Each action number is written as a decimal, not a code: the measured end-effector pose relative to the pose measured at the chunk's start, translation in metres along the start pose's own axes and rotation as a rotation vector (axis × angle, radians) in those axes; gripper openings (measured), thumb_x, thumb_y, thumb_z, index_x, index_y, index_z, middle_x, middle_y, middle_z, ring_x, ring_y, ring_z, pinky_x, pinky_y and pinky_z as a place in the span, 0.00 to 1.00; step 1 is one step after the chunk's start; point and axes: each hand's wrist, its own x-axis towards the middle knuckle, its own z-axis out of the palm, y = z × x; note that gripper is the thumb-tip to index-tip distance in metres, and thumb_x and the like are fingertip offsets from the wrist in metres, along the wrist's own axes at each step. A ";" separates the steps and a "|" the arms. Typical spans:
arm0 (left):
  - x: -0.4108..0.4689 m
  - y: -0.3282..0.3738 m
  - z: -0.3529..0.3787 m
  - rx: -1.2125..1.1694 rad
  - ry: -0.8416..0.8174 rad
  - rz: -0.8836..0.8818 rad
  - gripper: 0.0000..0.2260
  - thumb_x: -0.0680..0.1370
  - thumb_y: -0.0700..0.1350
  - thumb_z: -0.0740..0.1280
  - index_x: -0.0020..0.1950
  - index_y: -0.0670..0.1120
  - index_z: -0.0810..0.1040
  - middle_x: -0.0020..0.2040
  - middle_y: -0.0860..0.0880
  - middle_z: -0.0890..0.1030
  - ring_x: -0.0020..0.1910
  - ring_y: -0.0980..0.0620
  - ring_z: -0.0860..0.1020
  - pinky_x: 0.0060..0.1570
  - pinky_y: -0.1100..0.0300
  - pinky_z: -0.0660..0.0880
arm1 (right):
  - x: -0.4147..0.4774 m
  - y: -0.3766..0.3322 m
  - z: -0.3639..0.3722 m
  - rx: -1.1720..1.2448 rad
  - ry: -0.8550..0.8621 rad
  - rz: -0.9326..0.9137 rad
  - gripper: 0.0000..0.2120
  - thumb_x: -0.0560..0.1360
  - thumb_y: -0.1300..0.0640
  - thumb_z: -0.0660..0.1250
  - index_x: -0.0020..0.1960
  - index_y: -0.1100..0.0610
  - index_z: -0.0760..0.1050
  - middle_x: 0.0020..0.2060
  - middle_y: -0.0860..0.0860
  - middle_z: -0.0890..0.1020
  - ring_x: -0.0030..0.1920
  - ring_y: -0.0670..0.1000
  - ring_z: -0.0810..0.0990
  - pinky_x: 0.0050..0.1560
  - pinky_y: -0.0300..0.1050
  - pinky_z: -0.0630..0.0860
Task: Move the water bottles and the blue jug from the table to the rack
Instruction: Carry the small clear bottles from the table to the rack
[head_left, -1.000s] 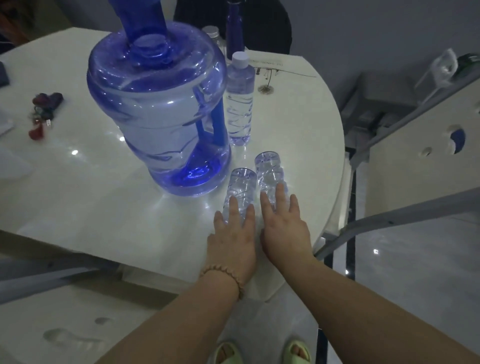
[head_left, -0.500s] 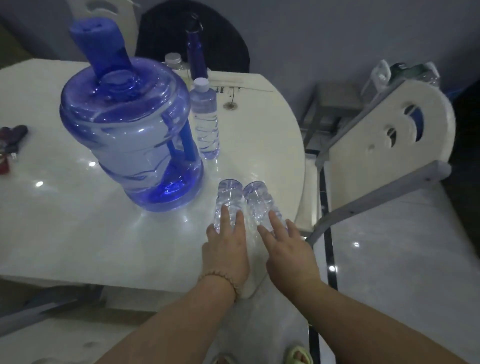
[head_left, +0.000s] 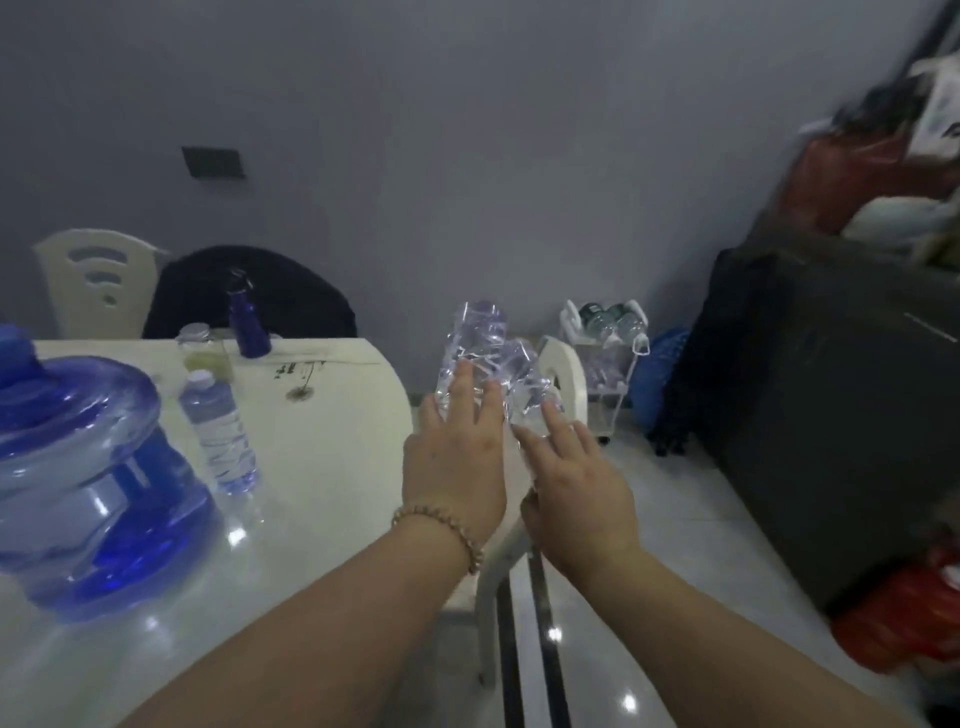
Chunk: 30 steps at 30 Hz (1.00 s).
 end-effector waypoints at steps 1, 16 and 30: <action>0.007 0.019 0.001 -0.003 0.005 0.008 0.38 0.68 0.39 0.71 0.74 0.50 0.56 0.76 0.46 0.53 0.66 0.39 0.64 0.51 0.49 0.76 | 0.000 0.019 -0.010 -0.006 0.021 0.011 0.33 0.73 0.57 0.65 0.74 0.48 0.56 0.77 0.51 0.50 0.74 0.57 0.53 0.68 0.53 0.67; 0.068 0.296 0.097 -0.076 -0.218 0.040 0.39 0.73 0.44 0.69 0.76 0.51 0.46 0.77 0.48 0.42 0.72 0.41 0.56 0.63 0.49 0.70 | -0.025 0.301 -0.074 0.025 -0.013 0.223 0.33 0.74 0.59 0.62 0.75 0.44 0.54 0.77 0.45 0.45 0.75 0.54 0.51 0.65 0.48 0.67; 0.215 0.337 0.249 -0.120 -0.378 0.027 0.39 0.73 0.43 0.67 0.76 0.48 0.46 0.77 0.47 0.41 0.71 0.42 0.56 0.68 0.51 0.64 | 0.113 0.420 0.004 -0.008 -0.121 0.285 0.32 0.74 0.58 0.62 0.74 0.43 0.54 0.76 0.43 0.44 0.74 0.52 0.52 0.59 0.44 0.71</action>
